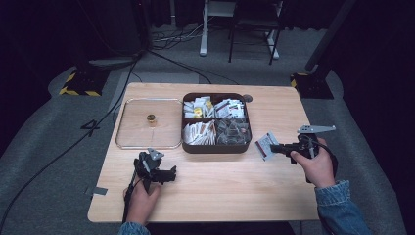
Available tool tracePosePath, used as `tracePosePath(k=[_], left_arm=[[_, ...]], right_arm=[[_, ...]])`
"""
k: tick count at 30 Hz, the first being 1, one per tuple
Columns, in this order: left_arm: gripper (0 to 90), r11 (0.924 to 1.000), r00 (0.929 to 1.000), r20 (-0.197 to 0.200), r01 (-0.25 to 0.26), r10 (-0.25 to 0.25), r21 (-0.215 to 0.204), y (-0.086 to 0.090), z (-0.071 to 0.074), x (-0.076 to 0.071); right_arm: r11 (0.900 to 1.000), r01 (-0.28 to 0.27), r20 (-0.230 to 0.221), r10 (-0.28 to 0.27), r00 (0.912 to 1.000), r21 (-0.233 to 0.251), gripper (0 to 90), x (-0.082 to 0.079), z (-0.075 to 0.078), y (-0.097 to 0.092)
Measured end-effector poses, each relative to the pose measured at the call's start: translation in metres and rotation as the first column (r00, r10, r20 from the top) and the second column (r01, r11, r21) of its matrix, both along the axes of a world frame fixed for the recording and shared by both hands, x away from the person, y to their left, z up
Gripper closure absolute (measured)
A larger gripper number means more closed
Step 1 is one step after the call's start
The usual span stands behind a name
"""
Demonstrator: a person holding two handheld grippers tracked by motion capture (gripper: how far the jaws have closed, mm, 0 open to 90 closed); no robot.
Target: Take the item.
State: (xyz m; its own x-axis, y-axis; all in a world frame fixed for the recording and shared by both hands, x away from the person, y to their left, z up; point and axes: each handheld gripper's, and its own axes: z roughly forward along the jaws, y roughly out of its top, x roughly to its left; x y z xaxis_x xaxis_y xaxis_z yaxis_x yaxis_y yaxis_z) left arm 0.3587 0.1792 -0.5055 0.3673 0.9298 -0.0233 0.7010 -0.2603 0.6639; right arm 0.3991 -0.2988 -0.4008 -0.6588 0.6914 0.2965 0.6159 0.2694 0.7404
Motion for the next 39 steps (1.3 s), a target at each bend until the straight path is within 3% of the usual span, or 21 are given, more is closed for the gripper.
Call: tracePosePath(k=[10, 25, 32, 39], left_arm=[[0.4, 1.0000, 1.0000, -0.001, 0.000, 0.000, 0.000, 0.000, 0.000, 0.000], [0.4, 1.0000, 1.0000, -0.001, 0.000, 0.000, 0.000, 0.000, 0.000, 0.000], [0.4, 1.0000, 1.0000, -0.001, -0.001, 0.001, 0.000, 0.000, 0.000, 0.000], [0.4, 1.0000, 1.0000, 0.000, 0.000, 0.000, 0.000, 0.000, 0.000, 0.000]], right_arm=[[0.9980, -0.015, -0.067, 0.011, 0.9977, -0.061, 87.5, 0.000, -0.020, 0.006], [0.9962, -0.016, -0.160, 0.002, 0.9872, -0.086, 87.3, 0.004, -0.047, 0.007], [0.9970, -0.004, -0.179, -0.010, 0.9838, -0.077, 86.0, 0.006, -0.052, 0.003], [0.9951, 0.021, -0.177, -0.038, 0.9834, -0.097, 78.4, 0.007, -0.054, 0.001]])
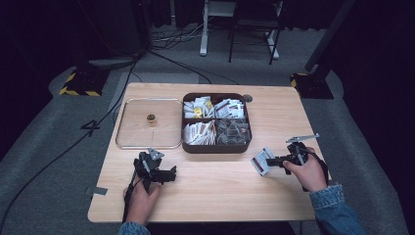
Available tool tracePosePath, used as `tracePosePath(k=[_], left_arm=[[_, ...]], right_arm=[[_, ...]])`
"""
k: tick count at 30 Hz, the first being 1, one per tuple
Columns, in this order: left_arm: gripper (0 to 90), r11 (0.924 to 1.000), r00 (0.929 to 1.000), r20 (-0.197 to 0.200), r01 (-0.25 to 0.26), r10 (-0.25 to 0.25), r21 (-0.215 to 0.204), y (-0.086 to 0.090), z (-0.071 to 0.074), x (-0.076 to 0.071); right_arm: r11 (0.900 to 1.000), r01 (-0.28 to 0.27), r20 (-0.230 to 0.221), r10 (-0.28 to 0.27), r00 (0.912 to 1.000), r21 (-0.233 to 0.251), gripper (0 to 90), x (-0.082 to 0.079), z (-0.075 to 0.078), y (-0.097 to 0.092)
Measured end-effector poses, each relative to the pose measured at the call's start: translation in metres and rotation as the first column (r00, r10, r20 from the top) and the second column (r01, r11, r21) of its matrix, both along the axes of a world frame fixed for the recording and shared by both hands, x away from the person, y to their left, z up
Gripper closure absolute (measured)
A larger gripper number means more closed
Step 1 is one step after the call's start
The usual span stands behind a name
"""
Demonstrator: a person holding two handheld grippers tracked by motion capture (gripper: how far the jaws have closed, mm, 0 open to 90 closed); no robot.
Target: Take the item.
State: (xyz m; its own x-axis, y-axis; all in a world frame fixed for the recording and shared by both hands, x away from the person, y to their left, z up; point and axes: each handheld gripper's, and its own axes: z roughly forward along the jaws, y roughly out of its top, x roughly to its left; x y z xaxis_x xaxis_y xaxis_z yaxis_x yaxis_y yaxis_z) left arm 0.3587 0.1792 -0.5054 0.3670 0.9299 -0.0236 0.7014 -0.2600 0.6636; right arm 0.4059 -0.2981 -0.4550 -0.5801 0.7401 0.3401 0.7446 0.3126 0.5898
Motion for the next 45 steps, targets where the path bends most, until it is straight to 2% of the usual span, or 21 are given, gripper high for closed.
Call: tracePosePath(k=[2, 6, 9, 11, 17, 26, 30, 33, 39, 42, 45], left_arm=[[0.4, 1.0000, 1.0000, 0.000, 0.000, 0.000, 0.000, 0.000, 0.000, 0.000], [0.4, 1.0000, 1.0000, 0.000, 0.000, 0.000, 0.000, 0.000, 0.000, 0.000], [0.4, 1.0000, 1.0000, 0.000, 0.000, 0.000, 0.000, 0.000, 0.000, 0.000], [0.4, 1.0000, 1.0000, 0.000, -0.001, 0.001, -0.001, 0.000, 0.000, 0.000], [0.4, 1.0000, 1.0000, -0.001, 0.000, 0.000, 0.000, 0.000, 0.000, 0.000], [0.4, 1.0000, 1.0000, 0.001, -0.003, 0.003, 0.000, 0.000, 0.000, 0.000], [0.4, 1.0000, 1.0000, -0.002, -0.007, 0.007, -0.006, -0.001, 0.000, -0.001], [0.4, 1.0000, 1.0000, -0.001, -0.003, 0.003, -0.005, 0.000, 0.000, -0.002], [0.4, 1.0000, 1.0000, -0.001, -0.001, 0.001, -0.004, 0.000, 0.000, -0.002], [0.4, 1.0000, 1.0000, -0.001, -0.001, 0.001, -0.005, 0.000, 0.000, -0.002], [0.4, 1.0000, 1.0000, -0.002, 0.000, 0.000, -0.004, 0.000, 0.000, -0.002]], right_arm=[[0.9998, 0.013, 0.004, -0.013, 0.9999, -0.015, 73.8, 0.001, 0.000, -0.001], [0.9959, 0.052, 0.017, -0.051, 0.9986, -0.075, 61.6, 0.003, -0.005, -0.005], [0.9861, 0.100, 0.060, -0.093, 0.9939, -0.133, 54.9, 0.005, -0.008, -0.009], [0.9751, 0.144, 0.111, -0.126, 0.9858, -0.169, 50.2, 0.007, -0.008, -0.013], [0.9751, 0.160, 0.138, -0.139, 0.9807, -0.154, 48.1, 0.007, -0.007, -0.016], [0.9872, 0.134, 0.199, -0.114, 0.9734, -0.087, 47.8, 0.001, 0.008, -0.008], [0.9942, 0.096, 0.218, -0.083, 0.9725, -0.050, 48.2, -0.007, 0.017, 0.000], [0.9975, 0.059, 0.232, -0.048, 0.9716, -0.040, 48.1, -0.014, 0.024, 0.008], [0.9995, 0.008, 0.245, 0.000, 0.9695, -0.032, 47.3, -0.026, 0.036, 0.024], [0.9990, -0.030, 0.262, 0.038, 0.9642, -0.032, 46.1, -0.031, 0.040, 0.031], [0.9977, -0.062, 0.263, 0.067, 0.9624, -0.026, 45.7, -0.034, 0.043, 0.037]])
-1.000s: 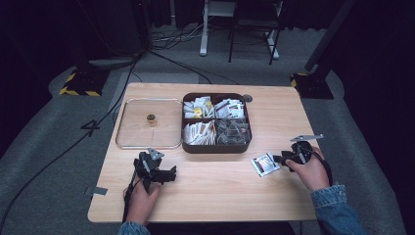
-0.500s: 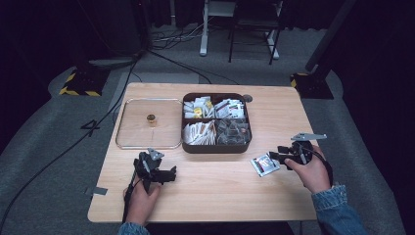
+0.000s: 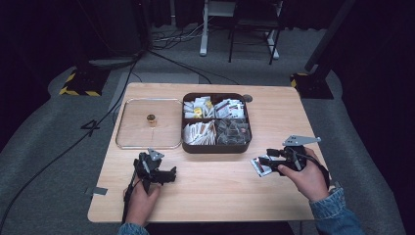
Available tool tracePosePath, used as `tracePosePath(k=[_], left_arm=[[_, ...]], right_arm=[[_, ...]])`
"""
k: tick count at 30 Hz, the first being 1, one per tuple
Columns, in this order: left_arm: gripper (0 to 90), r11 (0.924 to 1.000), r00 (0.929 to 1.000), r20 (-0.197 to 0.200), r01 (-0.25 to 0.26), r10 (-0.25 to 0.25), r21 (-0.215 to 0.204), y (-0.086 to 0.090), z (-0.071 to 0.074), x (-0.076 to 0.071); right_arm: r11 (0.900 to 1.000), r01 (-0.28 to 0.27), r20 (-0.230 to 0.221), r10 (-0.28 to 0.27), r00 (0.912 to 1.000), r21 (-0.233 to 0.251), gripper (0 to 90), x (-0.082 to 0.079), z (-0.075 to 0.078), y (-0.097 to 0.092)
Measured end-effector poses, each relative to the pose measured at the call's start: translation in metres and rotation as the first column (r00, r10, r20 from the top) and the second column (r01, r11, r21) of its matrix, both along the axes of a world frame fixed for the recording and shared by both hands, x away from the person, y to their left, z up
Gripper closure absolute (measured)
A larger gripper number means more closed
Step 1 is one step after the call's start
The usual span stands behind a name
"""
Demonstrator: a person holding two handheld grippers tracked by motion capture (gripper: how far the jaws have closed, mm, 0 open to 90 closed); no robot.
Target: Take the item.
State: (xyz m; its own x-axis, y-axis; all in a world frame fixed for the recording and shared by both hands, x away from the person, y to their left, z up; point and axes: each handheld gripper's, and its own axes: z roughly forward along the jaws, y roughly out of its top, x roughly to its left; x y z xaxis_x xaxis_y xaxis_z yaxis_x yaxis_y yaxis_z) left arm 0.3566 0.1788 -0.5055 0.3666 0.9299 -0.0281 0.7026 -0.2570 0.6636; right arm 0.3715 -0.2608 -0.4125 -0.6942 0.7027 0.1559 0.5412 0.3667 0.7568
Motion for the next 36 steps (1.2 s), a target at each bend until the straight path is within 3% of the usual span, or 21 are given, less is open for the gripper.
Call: tracePosePath(k=[9, 13, 18, 23, 26, 36], left_arm=[[0.4, 1.0000, 1.0000, 0.000, 0.001, -0.001, -0.002, 0.000, 0.000, 0.000], [0.4, 1.0000, 1.0000, 0.000, 0.002, -0.002, -0.002, 0.000, 0.000, 0.001], [0.4, 1.0000, 1.0000, 0.000, 0.001, -0.001, -0.002, 0.000, 0.000, 0.001], [0.4, 1.0000, 1.0000, 0.000, 0.002, -0.002, -0.002, 0.000, 0.000, 0.001], [0.4, 1.0000, 1.0000, 0.000, 0.002, -0.002, -0.002, 0.000, 0.000, 0.001], [0.4, 1.0000, 1.0000, 0.003, 0.006, -0.006, 0.001, 0.000, 0.000, 0.001]], right_arm=[[0.9902, -0.140, 0.004, 0.140, 0.9902, -0.004, 42.7, -0.010, -0.005, 0.027], [0.9854, -0.163, -0.038, 0.165, 0.9856, 0.050, 40.0, -0.015, -0.008, 0.038], [0.9795, -0.199, -0.033, 0.200, 0.9793, 0.035, 38.1, -0.020, -0.016, 0.050], [0.9765, -0.212, -0.037, 0.213, 0.9762, 0.039, 38.0, -0.020, -0.030, 0.057], [0.9755, -0.220, -0.026, 0.220, 0.9751, 0.008, 37.8, -0.020, -0.038, 0.060], [0.9736, -0.226, -0.008, 0.226, 0.9742, -0.032, 35.6, -0.021, -0.060, 0.068]])
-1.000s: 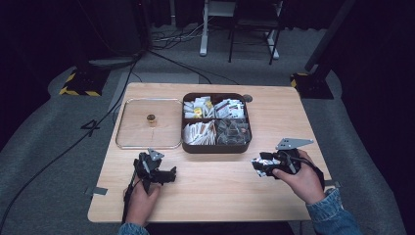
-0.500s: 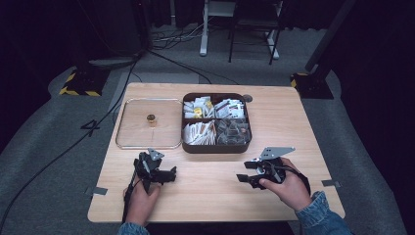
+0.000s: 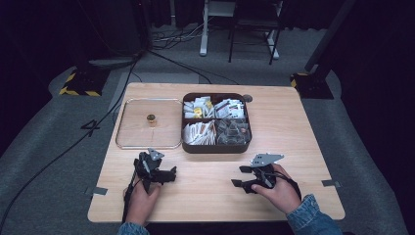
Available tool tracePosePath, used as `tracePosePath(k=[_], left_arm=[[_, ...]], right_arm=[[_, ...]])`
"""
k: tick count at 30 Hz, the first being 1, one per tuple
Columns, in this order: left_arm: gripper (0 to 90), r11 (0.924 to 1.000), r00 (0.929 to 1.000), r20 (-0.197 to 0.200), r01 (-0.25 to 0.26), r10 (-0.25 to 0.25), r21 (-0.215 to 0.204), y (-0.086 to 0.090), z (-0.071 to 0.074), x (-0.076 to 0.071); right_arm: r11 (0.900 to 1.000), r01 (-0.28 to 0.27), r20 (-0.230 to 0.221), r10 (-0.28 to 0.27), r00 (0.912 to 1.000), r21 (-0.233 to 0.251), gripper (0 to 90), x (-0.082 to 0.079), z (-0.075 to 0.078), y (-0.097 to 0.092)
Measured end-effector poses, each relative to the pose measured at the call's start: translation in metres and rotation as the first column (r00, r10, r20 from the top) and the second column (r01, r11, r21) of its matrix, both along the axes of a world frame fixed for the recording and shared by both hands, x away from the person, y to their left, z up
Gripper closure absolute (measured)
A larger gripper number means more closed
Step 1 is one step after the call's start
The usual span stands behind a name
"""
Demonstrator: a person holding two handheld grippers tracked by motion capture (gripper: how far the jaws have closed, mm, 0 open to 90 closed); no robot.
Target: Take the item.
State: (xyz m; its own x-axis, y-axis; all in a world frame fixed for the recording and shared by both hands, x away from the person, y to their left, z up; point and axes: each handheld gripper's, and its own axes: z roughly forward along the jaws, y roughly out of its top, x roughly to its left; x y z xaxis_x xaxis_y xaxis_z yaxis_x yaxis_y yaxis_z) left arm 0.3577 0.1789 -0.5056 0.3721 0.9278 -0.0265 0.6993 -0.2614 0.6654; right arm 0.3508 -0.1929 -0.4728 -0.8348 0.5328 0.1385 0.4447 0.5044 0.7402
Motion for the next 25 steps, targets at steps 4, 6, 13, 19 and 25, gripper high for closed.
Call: tracePosePath(k=[4, 6, 13, 19, 25], left_arm=[[0.4, 1.0000, 1.0000, -0.001, 0.000, 0.000, -0.002, 0.000, 0.000, 0.000], [0.4, 1.0000, 1.0000, -0.001, 0.000, 0.000, 0.000, 0.000, 0.000, 0.000], [0.4, 1.0000, 1.0000, -0.001, -0.001, 0.001, -0.001, 0.000, 0.000, 0.000], [0.4, 1.0000, 1.0000, -0.001, 0.002, -0.002, 0.000, 0.000, 0.000, 0.000], [0.5, 1.0000, 1.0000, 0.000, -0.002, 0.002, 0.001, 0.000, 0.000, 0.000]], right_arm=[[0.9991, -0.043, 0.008, 0.043, 0.9991, -0.007, 33.8, -0.004, -0.009, 0.007], [0.9982, -0.057, 0.027, 0.057, 0.9980, -0.022, 33.1, -0.007, -0.012, 0.010], [0.9945, -0.050, 0.095, 0.059, 0.9937, -0.092, 22.0, -0.010, -0.029, 0.015], [0.9935, -0.061, 0.109, 0.071, 0.9915, -0.096, 13.0, -0.010, -0.033, 0.018], [0.9928, -0.070, 0.110, 0.081, 0.9906, -0.096, 12.9, -0.010, -0.033, 0.019]])
